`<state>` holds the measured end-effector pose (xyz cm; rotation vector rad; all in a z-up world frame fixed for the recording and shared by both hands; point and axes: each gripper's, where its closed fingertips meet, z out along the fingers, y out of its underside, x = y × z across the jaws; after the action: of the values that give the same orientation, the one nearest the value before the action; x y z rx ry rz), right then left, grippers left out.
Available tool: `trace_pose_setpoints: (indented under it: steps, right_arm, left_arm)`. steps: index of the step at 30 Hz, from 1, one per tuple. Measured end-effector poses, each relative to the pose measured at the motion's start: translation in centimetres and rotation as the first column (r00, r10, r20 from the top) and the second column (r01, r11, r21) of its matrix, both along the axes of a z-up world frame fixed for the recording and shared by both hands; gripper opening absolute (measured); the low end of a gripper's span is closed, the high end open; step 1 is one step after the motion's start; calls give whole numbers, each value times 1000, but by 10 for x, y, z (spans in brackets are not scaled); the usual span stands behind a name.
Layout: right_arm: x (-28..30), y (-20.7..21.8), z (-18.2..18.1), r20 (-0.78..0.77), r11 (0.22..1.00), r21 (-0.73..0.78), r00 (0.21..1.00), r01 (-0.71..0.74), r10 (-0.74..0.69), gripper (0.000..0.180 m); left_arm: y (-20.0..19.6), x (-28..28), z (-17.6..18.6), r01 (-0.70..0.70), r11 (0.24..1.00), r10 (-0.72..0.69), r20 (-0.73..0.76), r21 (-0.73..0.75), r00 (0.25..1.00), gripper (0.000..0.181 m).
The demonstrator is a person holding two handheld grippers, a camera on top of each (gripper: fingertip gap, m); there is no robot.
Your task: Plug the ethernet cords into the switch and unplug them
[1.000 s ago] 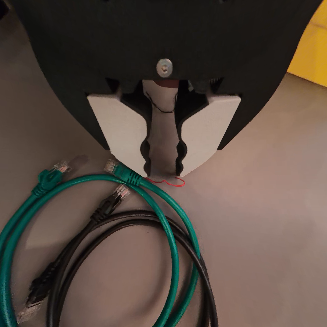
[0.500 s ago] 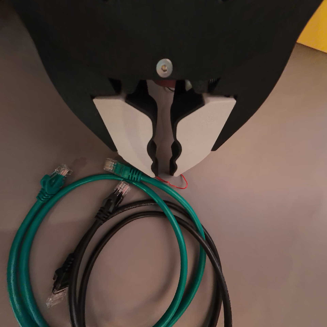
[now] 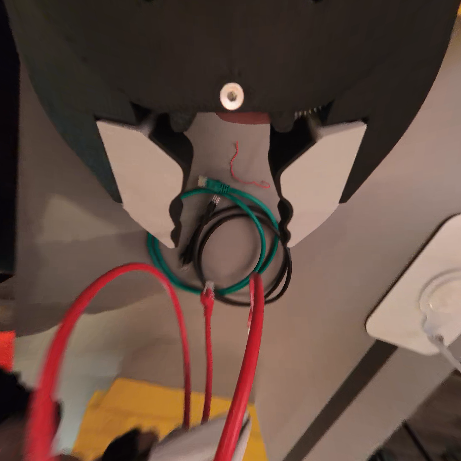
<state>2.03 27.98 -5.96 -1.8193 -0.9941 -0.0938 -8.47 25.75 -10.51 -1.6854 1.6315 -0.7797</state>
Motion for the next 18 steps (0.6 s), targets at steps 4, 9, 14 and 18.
trace_pose_setpoints:
  steps: [4,9,14,18]
  right_arm:
    - [2,2,-4,65,999,4,997,33,-33,0]
    - [-15,0,-11,132,1000,19,991,12,-15,0]
    - [-27,-4,-11,78,1000,-4,997,-26,26,0]
    - [-41,-9,-7,-27,996,-15,996,-83,82,8]
  left_arm:
    - [-26,13,51,77,997,-69,215,-27,974,100]
    - [-27,34,56,13,987,-40,169,158,985,93]
    - [-21,26,45,28,986,-49,130,163,990,12]
    - [-10,17,55,-22,986,-2,147,165,989,7]
